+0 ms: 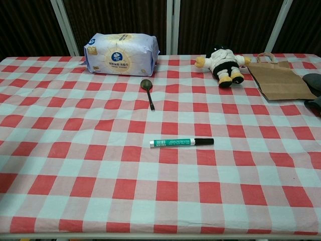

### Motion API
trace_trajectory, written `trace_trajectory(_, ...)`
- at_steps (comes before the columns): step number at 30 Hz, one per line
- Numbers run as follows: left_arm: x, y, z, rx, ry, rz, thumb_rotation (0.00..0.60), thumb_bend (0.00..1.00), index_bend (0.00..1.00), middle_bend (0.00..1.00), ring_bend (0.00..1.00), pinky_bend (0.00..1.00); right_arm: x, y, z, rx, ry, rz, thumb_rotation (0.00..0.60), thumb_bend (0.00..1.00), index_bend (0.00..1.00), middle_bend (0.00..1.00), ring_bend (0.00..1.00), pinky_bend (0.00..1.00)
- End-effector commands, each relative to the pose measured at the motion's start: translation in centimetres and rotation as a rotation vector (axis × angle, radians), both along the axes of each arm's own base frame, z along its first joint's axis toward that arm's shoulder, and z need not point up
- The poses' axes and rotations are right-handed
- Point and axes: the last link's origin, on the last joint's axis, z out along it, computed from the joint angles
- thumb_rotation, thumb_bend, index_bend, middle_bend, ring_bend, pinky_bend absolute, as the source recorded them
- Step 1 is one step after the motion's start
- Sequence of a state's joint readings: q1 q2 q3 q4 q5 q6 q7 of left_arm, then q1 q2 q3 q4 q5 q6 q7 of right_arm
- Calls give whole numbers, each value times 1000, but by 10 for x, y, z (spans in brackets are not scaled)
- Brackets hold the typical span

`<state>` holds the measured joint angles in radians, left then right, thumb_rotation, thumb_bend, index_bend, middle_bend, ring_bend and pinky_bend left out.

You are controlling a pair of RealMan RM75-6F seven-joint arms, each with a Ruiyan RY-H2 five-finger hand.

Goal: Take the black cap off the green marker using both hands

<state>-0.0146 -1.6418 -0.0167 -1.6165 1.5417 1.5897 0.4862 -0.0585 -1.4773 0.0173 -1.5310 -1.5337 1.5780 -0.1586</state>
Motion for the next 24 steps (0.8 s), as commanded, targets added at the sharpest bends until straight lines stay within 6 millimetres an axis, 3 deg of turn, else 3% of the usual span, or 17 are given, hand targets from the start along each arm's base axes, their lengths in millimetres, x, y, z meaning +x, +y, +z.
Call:
trace_trajectory(1, 0, 0, 0, 0, 0, 0, 600, 99, 295, 258, 136, 194, 0, 0, 0, 0, 0, 0, 600, 26, 52, 157, 0, 0)
trace_trajectory(8, 0, 2, 0, -4, -5, 6, 600, 99, 295, 258, 136, 194, 0, 0, 1, -5, -5, -3, 600, 26, 52, 157, 0, 0)
trace_trajectory(24, 22, 30, -1, -58, -55, -38, 600, 100, 296, 258, 136, 195, 16, -14, 19, -36, 28, 53, 600, 26, 52, 156, 0, 0)
